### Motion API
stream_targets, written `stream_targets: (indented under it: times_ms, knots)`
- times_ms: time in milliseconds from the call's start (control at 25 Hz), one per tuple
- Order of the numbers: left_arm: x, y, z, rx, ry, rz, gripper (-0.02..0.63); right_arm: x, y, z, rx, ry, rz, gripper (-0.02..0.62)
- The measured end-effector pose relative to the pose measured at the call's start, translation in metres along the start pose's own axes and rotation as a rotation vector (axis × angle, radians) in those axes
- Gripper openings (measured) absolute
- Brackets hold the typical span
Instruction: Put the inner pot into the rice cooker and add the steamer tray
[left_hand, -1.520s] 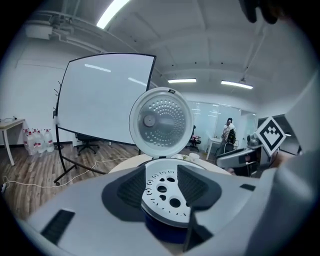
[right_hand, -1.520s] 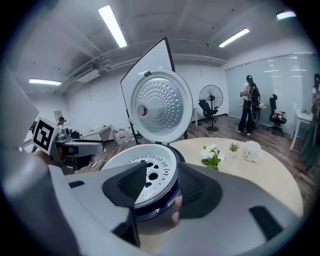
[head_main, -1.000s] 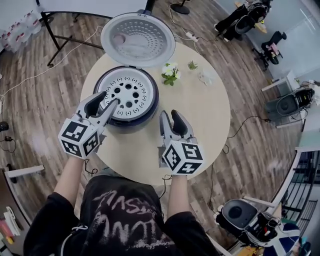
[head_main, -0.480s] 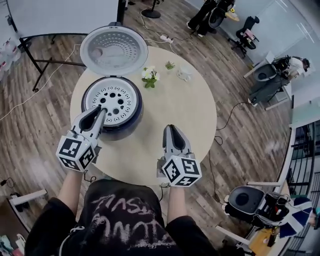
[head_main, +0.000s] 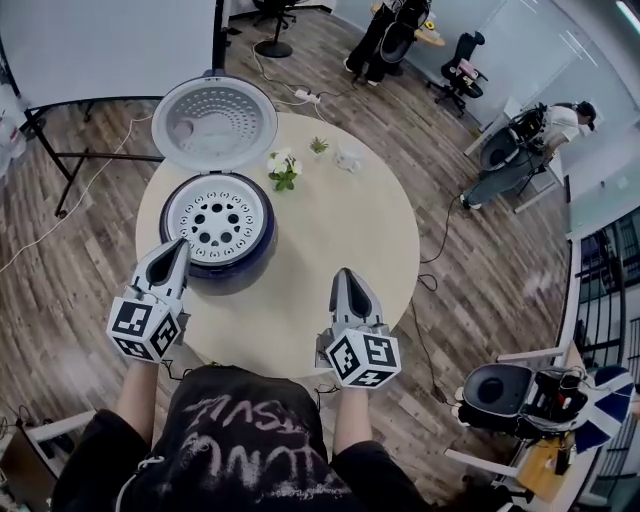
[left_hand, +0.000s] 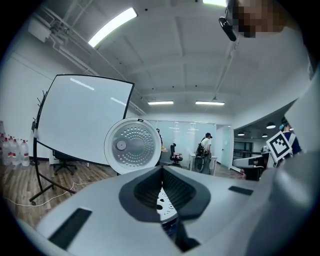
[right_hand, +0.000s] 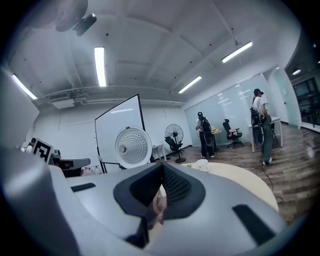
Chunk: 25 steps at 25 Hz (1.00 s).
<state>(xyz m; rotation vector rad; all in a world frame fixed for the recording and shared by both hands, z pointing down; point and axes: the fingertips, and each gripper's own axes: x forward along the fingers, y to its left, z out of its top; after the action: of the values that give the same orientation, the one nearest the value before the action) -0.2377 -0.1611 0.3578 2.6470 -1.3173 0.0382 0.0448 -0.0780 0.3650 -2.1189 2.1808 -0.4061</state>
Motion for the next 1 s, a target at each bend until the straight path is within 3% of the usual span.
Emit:
stream_targets:
  times_ms: [200,360,1000]
  knots:
    - [-0.019,0.01,-0.001,0.059,-0.005,0.026,0.012,-0.026,-0.005,-0.007,-0.034,-0.016,-0.064,0.005]
    - [-0.029,0.013,-0.002,0.051,-0.017,0.031,0.012,-0.046,-0.012,-0.018,-0.025,-0.004,-0.098,0.005]
    - [-0.034,0.029,-0.006,0.123,-0.014,0.086,0.012,-0.052,-0.027,-0.016,-0.093,-0.002,-0.131,0.005]
